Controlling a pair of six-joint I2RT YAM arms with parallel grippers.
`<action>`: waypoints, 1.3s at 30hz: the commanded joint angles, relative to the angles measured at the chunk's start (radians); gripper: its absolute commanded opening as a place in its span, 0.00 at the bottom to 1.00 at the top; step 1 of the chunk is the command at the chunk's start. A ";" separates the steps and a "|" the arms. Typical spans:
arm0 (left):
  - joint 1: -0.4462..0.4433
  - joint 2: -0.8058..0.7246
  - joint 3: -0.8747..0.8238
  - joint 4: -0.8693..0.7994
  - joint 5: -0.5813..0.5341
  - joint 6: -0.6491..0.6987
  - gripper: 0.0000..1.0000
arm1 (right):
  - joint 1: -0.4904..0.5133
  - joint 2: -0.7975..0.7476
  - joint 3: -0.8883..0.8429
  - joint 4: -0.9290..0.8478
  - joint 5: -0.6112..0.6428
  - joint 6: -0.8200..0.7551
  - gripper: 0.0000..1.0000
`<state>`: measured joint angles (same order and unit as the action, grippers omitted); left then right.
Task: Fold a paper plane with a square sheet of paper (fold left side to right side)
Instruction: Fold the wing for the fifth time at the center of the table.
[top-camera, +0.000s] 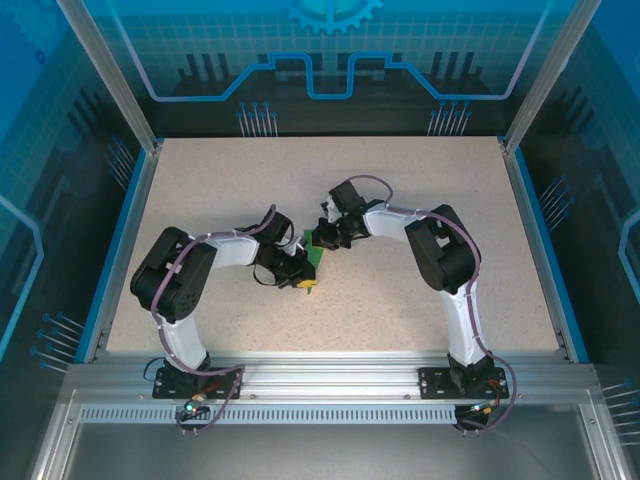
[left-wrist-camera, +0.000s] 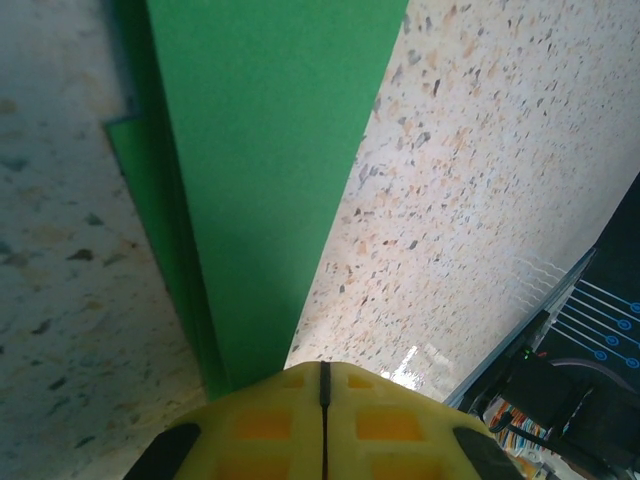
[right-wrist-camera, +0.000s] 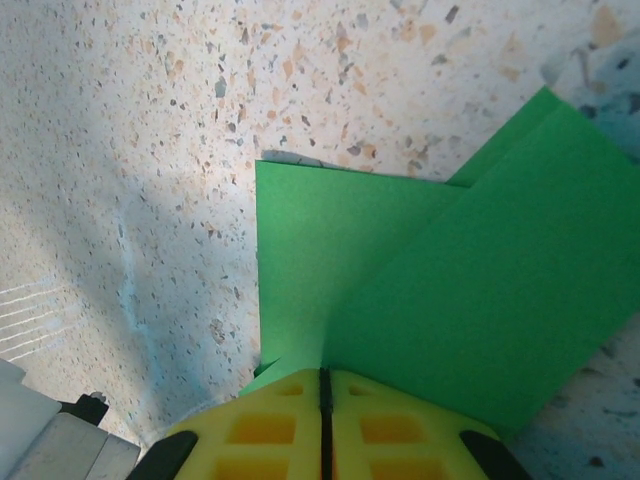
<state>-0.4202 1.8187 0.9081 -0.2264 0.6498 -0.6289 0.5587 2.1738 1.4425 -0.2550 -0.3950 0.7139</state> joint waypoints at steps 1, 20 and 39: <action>0.003 0.013 -0.014 -0.004 -0.018 -0.008 0.06 | 0.013 0.052 0.000 -0.118 0.051 -0.016 0.09; 0.021 0.023 -0.051 -0.008 -0.032 -0.020 0.06 | 0.014 0.064 0.015 -0.141 0.060 -0.024 0.09; 0.041 -0.018 -0.129 -0.082 -0.030 -0.014 0.04 | 0.010 0.066 0.039 -0.194 0.087 -0.042 0.09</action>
<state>-0.3862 1.8023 0.8333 -0.1745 0.6586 -0.6483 0.5617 2.1891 1.4883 -0.3401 -0.3931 0.6941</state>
